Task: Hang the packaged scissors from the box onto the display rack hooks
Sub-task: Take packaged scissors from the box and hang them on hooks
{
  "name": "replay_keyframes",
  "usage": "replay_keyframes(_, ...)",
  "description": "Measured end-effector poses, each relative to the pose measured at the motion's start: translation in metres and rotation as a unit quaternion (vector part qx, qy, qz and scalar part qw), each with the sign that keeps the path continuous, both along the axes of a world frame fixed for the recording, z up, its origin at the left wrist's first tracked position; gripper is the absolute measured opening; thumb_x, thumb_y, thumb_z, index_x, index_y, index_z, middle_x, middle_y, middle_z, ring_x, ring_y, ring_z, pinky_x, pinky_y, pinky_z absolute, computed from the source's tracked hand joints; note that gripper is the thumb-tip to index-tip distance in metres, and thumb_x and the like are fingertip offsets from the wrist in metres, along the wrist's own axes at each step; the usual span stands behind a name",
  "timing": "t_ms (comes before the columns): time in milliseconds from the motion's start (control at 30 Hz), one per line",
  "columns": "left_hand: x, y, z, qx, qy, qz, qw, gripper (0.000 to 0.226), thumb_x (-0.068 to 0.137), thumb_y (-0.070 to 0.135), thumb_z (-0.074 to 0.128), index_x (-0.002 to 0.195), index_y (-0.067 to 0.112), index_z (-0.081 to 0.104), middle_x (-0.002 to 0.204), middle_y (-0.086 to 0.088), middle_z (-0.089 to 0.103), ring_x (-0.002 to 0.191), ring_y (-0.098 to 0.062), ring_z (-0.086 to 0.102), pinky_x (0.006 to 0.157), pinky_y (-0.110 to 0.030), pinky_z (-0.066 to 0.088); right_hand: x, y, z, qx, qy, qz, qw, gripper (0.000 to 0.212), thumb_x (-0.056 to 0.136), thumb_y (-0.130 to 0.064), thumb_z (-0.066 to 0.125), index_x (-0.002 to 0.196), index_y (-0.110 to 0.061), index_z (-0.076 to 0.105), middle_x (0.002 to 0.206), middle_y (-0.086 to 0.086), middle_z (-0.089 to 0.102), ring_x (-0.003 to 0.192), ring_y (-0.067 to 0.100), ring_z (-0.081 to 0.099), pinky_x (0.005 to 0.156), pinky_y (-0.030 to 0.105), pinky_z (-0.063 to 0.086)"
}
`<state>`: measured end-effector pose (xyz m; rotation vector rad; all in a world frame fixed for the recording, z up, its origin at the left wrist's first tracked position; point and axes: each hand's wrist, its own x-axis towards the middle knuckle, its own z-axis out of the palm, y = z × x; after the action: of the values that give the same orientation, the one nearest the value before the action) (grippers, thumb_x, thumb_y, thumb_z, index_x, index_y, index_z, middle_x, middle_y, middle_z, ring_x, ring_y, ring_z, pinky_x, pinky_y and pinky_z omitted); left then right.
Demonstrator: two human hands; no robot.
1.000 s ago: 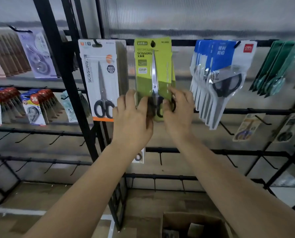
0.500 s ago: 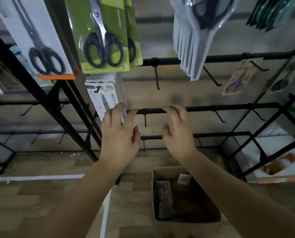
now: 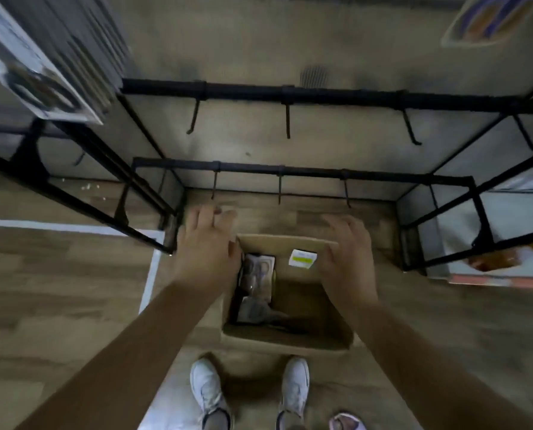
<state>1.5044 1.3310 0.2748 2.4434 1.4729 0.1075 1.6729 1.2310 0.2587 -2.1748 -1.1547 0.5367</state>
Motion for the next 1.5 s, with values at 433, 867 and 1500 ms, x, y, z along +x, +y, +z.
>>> replay_keyframes(433,0.01,-0.044,-0.311,-0.303,0.159,0.085,0.936,0.041,0.094,0.024,0.046,0.134,0.02,0.042,0.133,-0.006,0.041,0.123,-0.025,0.039,0.098,-0.036,0.037,-0.006,-0.049,-0.304,-0.249,0.183,-0.058,0.949,0.045,0.092,-0.004,0.046,0.133,-0.023,0.046,0.134,-0.004,0.041,0.123,0.013,0.042,0.099,0.027,0.039)
replay_keyframes(867,0.019,-0.011,-0.521,-0.316,-0.037,0.327,0.89,0.074,0.091,0.021,0.056,0.151,0.021,0.012,0.149,-0.007,0.026,0.135,-0.027,0.031,0.108,-0.045,0.034,-0.04,-0.002,-0.542,-0.305,0.326,-0.177,0.877,0.041,0.097,-0.018,0.048,0.137,-0.019,0.042,0.13,0.006,0.052,0.105,0.015,0.051,0.068,0.018,0.041)
replay_keyframes(1500,0.019,-0.02,-0.586,-0.402,-0.095,0.307,0.857,0.046,0.092,0.032,0.056,0.137,0.029,0.048,0.142,-0.009,0.025,0.129,-0.032,0.039,0.109,-0.039,0.034,-0.037,0.031,-0.59,-0.197,0.591,-0.154,0.767,0.03,0.087,-0.031,0.063,0.114,-0.019,0.062,0.093,-0.005,0.069,0.062,-0.004,0.066,0.047,0.012,0.048)
